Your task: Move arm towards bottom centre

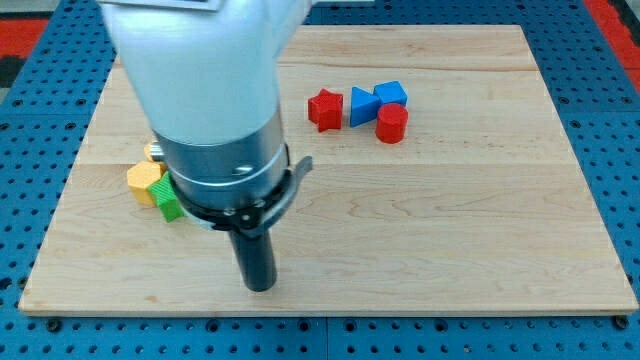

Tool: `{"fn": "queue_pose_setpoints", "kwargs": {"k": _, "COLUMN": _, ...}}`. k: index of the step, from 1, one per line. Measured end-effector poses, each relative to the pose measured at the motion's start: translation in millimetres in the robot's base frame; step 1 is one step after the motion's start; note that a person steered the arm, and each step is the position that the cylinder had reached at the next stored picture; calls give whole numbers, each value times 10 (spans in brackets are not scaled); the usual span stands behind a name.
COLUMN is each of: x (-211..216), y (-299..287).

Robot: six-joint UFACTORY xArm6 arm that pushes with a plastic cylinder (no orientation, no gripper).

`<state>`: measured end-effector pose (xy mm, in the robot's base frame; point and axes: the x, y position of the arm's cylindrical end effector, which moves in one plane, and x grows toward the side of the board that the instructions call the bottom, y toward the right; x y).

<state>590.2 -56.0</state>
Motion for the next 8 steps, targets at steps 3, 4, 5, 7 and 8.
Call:
{"fn": "queue_pose_setpoints", "kwargs": {"k": 3, "x": 0, "y": 48}}
{"fn": "queue_pose_setpoints", "kwargs": {"k": 4, "x": 0, "y": 82}}
{"fn": "queue_pose_setpoints", "kwargs": {"k": 5, "x": 0, "y": 110}}
{"fn": "queue_pose_setpoints", "kwargs": {"k": 7, "x": 0, "y": 153}}
{"fn": "queue_pose_setpoints", "kwargs": {"k": 8, "x": 0, "y": 231}}
